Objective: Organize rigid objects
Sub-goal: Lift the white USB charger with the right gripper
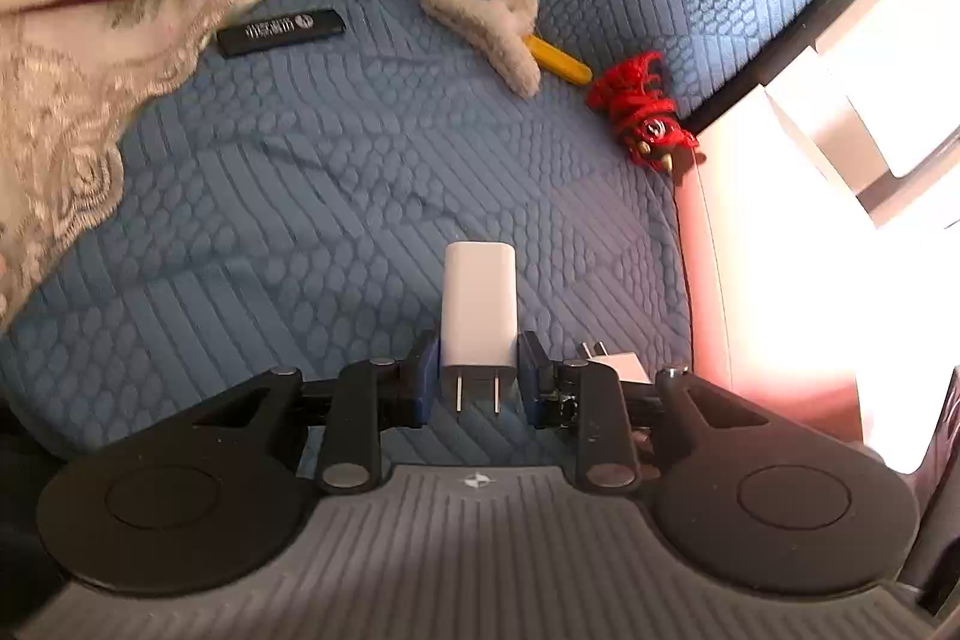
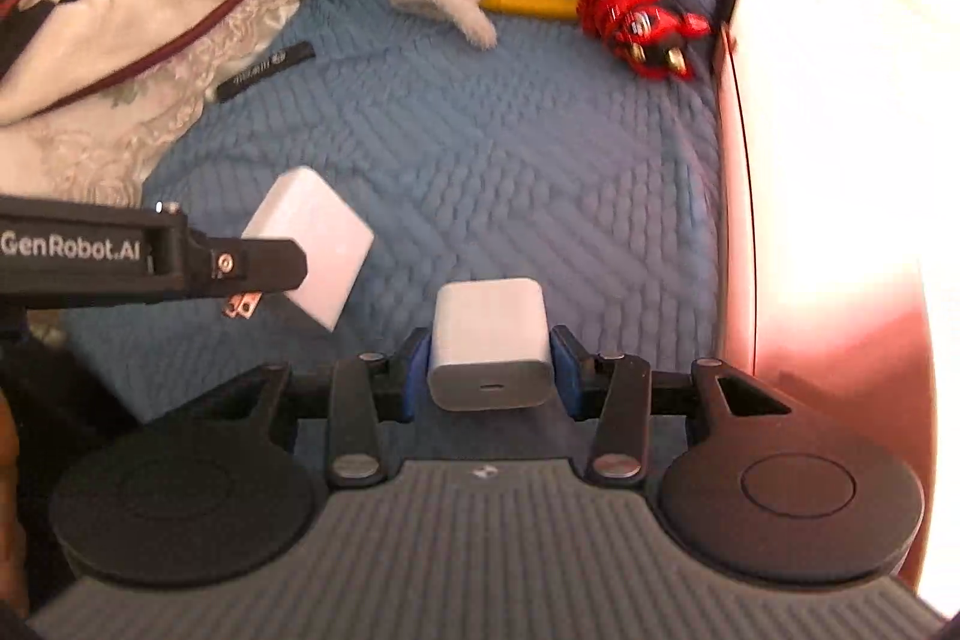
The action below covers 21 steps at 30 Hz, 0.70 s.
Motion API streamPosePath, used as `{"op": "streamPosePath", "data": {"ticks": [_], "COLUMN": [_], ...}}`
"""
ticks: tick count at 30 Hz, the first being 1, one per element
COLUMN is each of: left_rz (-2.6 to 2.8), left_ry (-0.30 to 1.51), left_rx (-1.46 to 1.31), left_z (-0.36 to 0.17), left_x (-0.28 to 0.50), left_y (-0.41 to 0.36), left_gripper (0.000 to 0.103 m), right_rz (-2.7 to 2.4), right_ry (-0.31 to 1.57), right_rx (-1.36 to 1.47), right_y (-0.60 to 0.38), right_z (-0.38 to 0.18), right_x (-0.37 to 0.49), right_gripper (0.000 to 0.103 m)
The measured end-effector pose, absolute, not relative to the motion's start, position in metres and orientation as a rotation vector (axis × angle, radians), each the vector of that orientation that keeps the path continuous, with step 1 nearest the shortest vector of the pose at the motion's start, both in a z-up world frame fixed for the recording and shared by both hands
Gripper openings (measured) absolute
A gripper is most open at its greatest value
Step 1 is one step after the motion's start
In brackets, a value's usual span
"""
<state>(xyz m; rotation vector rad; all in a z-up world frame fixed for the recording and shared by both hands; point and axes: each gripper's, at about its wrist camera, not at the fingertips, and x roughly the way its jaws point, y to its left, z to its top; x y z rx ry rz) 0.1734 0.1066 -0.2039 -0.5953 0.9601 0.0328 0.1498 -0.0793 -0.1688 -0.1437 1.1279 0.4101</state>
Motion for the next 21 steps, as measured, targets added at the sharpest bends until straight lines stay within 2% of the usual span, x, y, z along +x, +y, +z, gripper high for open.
{"op": "streamPosePath", "data": {"ticks": [6, 8, 11, 16, 18, 21], "left_rz": [0.015, 0.004, -0.001, 0.0, 0.003, 0.005], "left_ry": [0.954, 0.959, 0.967, 0.969, 0.967, 0.964], "left_rx": [-0.636, -0.63, -0.609, -0.612, -0.602, -0.596], "left_z": [-0.206, -0.207, -0.21, -0.215, -0.215, -0.216], "left_x": [0.177, 0.179, 0.183, 0.188, 0.189, 0.191], "left_y": [0.111, 0.11, 0.107, 0.106, 0.105, 0.105], "left_gripper": [0.036, 0.045, 0.053, 0.054, 0.054, 0.054], "right_rz": [0.424, 0.419, 0.397, 0.402, 0.404, 0.387], "right_ry": [1.126, 1.119, 1.104, 1.103, 1.102, 1.085], "right_rx": [-0.145, -0.151, -0.162, -0.183, -0.193, -0.216], "right_y": [-0.081, -0.08, -0.079, -0.077, -0.076, -0.074], "right_z": [-0.175, -0.176, -0.178, -0.179, -0.177, -0.176], "right_x": [0.149, 0.15, 0.153, 0.156, 0.156, 0.154], "right_gripper": [0.047, 0.047, 0.051, 0.051, 0.045, 0.045]}}
